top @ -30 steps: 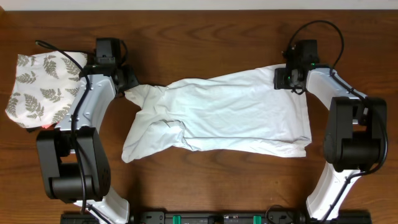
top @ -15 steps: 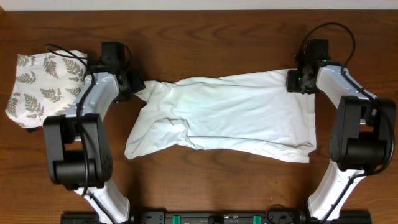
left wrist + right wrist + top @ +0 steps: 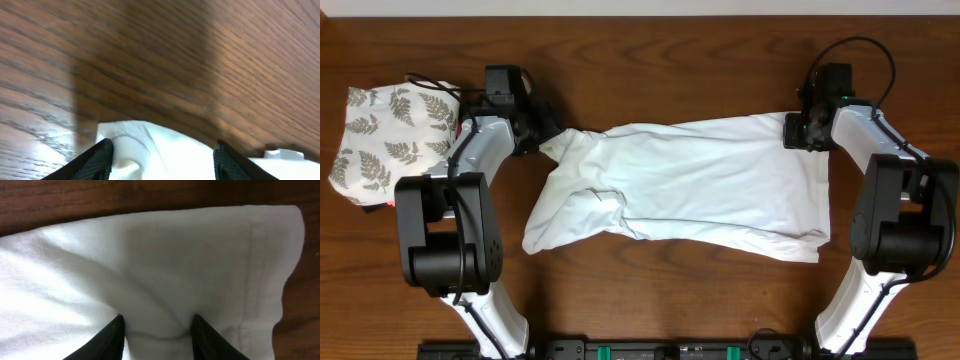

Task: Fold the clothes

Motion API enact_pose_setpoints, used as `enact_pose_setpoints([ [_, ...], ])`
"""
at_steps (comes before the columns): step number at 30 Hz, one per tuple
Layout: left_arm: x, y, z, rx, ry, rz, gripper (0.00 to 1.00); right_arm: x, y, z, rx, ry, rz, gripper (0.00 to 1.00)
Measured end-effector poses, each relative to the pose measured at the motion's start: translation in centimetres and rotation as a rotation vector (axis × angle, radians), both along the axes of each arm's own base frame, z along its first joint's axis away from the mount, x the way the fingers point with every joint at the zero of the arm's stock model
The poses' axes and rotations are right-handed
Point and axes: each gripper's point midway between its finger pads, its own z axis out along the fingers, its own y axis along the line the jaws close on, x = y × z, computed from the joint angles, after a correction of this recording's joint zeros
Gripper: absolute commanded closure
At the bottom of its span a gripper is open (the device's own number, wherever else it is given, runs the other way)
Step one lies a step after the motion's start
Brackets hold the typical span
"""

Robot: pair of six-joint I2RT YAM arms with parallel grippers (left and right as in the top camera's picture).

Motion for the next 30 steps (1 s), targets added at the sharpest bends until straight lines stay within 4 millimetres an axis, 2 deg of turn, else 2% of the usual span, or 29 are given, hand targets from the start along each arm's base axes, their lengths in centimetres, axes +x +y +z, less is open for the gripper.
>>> enact_pose_setpoints([
  [10,-1.4,-0.4,-0.6,-0.027,0.065,0.001,0.36,0.0,0.0,0.0,0.000,0.000,0.000,0.58],
  [28,-1.2,0.5,-1.0,0.004,0.070,0.061,0.37,-0.1,0.0,0.0,0.000,0.003,0.000,0.59],
  [29,-1.2,0.5,-1.3,0.000,0.077,0.067,0.37,-0.1,0.0,0.0,0.000,0.003,0.000,0.59],
  [30,-1.3,0.4,-1.7,-0.006,0.087,0.073,0.43,-0.1,0.0,0.0,0.000,0.003,0.000,0.59],
])
